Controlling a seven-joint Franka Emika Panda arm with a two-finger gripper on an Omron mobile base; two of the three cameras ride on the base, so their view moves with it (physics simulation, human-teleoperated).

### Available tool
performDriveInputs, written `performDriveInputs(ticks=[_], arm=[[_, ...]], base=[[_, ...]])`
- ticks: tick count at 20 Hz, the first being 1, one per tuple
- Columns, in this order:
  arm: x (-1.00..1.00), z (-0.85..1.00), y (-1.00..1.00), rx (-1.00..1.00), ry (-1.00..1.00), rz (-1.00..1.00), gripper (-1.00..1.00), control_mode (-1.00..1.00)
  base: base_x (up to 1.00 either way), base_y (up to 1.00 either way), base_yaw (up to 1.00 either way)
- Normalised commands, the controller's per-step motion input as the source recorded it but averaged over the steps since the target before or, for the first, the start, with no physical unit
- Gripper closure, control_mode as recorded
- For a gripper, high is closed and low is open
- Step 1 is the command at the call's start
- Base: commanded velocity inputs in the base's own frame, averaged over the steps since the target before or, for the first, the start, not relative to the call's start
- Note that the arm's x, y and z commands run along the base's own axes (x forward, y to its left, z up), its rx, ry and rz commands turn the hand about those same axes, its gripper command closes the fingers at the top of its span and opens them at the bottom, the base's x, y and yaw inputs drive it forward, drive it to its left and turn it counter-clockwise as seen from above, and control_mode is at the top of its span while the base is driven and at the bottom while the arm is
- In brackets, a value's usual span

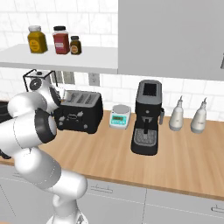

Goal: Start the toaster. Once the lever pops up, take the bread to the plate on the dining counter.

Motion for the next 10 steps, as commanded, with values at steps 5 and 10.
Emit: performDriveInputs(ticks=[5,10], arm=[[0.0,0.0,0.0,0.0,0.0,0.0,-1.0,-1.0],[0.0,0.0,0.0,0.0,0.0,0.0,-1.0,-1.0]], base=[[0.0,0.0,0.0],[0.0,0.0,0.0]])
